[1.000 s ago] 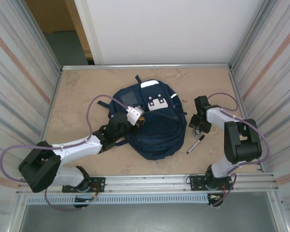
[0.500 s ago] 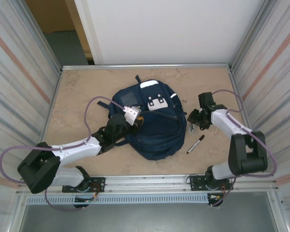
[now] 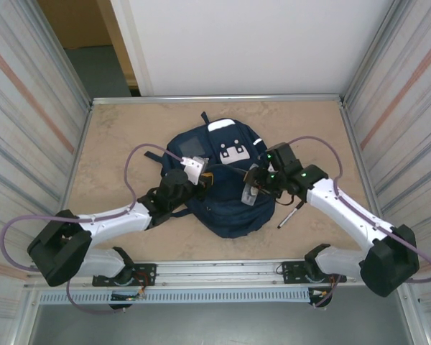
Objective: Pack books, pencil case, and school supplies into a backpack
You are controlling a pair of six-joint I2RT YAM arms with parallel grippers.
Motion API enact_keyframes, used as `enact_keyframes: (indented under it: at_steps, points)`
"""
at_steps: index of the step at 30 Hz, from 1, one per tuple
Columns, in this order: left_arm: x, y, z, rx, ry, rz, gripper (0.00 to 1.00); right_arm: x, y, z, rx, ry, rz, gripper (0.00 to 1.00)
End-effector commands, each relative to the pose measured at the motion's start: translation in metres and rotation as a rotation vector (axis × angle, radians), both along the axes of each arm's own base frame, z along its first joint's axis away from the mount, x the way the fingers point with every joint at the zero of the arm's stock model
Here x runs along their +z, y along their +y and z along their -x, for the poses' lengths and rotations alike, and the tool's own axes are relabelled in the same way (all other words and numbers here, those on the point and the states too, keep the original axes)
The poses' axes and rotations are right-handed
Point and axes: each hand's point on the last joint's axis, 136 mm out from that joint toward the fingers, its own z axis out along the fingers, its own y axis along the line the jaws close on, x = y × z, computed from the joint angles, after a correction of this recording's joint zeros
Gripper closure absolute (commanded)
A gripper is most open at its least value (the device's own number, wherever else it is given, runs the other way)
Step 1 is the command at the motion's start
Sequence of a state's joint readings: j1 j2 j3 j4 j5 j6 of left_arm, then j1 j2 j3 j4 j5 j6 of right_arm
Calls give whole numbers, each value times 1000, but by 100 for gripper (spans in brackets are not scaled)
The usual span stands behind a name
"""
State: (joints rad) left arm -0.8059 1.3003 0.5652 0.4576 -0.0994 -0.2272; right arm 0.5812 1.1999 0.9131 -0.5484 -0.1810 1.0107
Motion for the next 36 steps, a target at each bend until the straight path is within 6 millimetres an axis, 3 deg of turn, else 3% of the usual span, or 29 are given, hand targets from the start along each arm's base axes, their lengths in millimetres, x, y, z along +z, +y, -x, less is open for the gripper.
enact_keyframes:
  at_steps: [1, 2, 4, 7, 11, 14, 16, 19, 21, 24, 29, 34, 36]
  points:
    - [28, -9, -7, 15, -4, 113, 100, 8, 29, -9, -117, 28, -124, 52]
    - [29, -12, -5, 0, -1, 127, 100, 6, 33, -13, -140, 35, -135, 51]
    - [30, -14, -4, -5, 5, 141, 100, 4, 39, -20, -182, 74, -189, 61]
    - [29, -14, -4, 5, 25, 149, 100, 1, 42, -22, -264, 118, -227, 59]
    - [24, -11, -9, 48, 65, 133, 100, 6, 25, -7, -354, 83, -184, 60]
    - [13, 6, -20, 183, 124, 98, 100, 7, 6, 5, -413, 78, -174, 61]
    - [11, 7, -23, 197, 140, 113, 100, 5, -1, 17, -436, 106, -167, 60]
    - [10, 4, -25, 210, 177, 106, 100, 1, -2, 35, -464, 115, -166, 60]
    - [12, -1, -25, 186, 186, 102, 100, -1, 7, 37, -457, 120, -199, 61]
    - [25, -17, -20, 93, 156, 182, 100, -3, 17, 24, -453, 112, -212, 60]
    - [37, -38, -5, -49, 140, 224, 100, -1, 23, -19, -484, 52, -232, 60]
    - [47, -48, 10, -138, 56, 210, 100, -13, 28, -39, -481, 113, -258, 36]
    - [49, -50, 13, -164, 24, 188, 100, -17, 23, -41, -460, 125, -243, 33]
